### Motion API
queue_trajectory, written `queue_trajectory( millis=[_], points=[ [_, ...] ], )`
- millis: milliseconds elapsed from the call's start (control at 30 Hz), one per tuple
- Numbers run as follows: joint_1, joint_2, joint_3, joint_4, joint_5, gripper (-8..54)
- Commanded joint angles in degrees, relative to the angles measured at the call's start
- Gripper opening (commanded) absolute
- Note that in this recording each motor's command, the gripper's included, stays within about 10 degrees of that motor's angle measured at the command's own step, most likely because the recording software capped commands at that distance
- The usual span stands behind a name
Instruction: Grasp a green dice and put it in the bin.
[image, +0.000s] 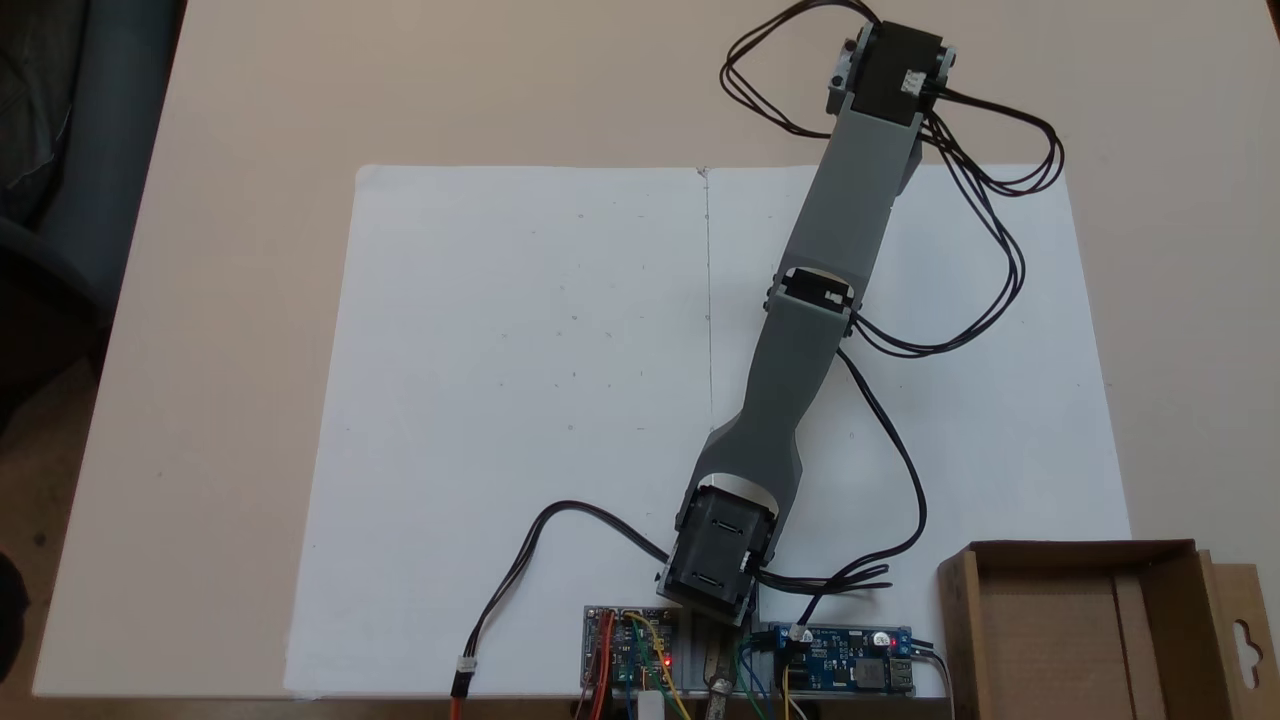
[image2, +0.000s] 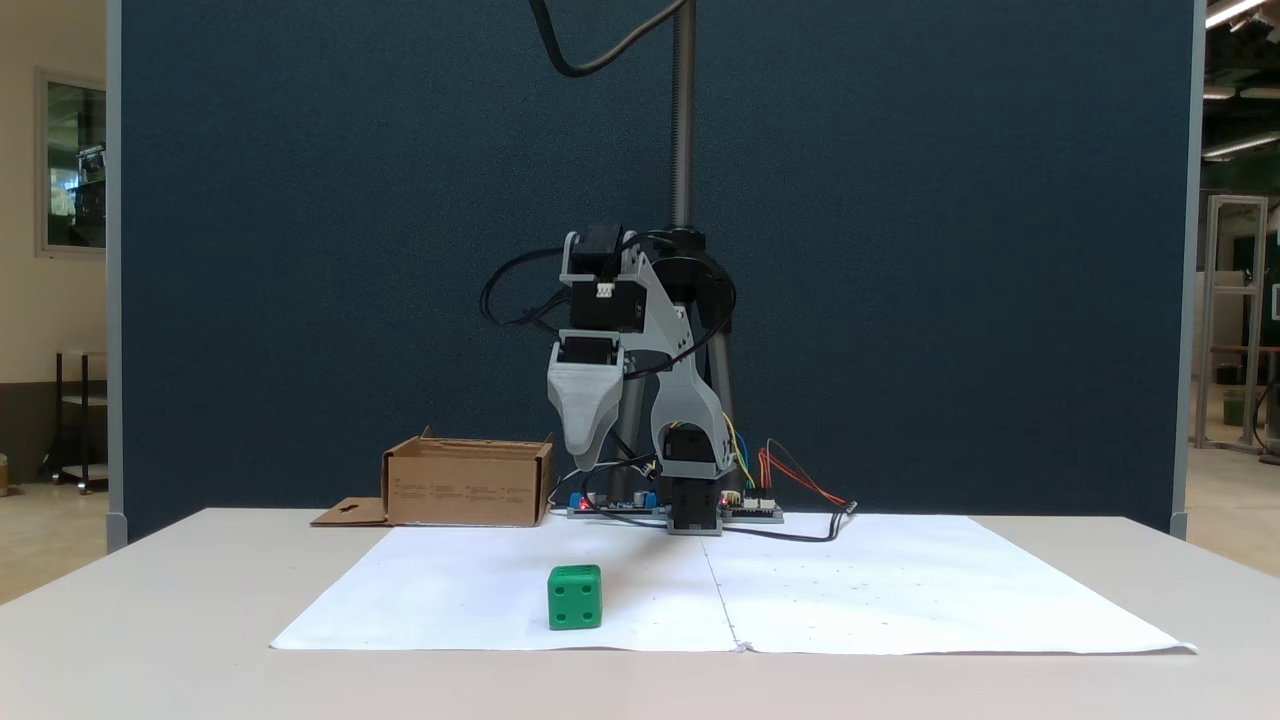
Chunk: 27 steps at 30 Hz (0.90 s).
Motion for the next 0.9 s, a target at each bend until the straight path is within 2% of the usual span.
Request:
queue_trajectory(
  millis=[0, 867],
  points=[
    [-0.4, 0.9, -2.3, 10.0, 1.2, 47.4],
    [2.8, -7.5, -5.5, 10.0, 2.5, 47.4]
  ],
)
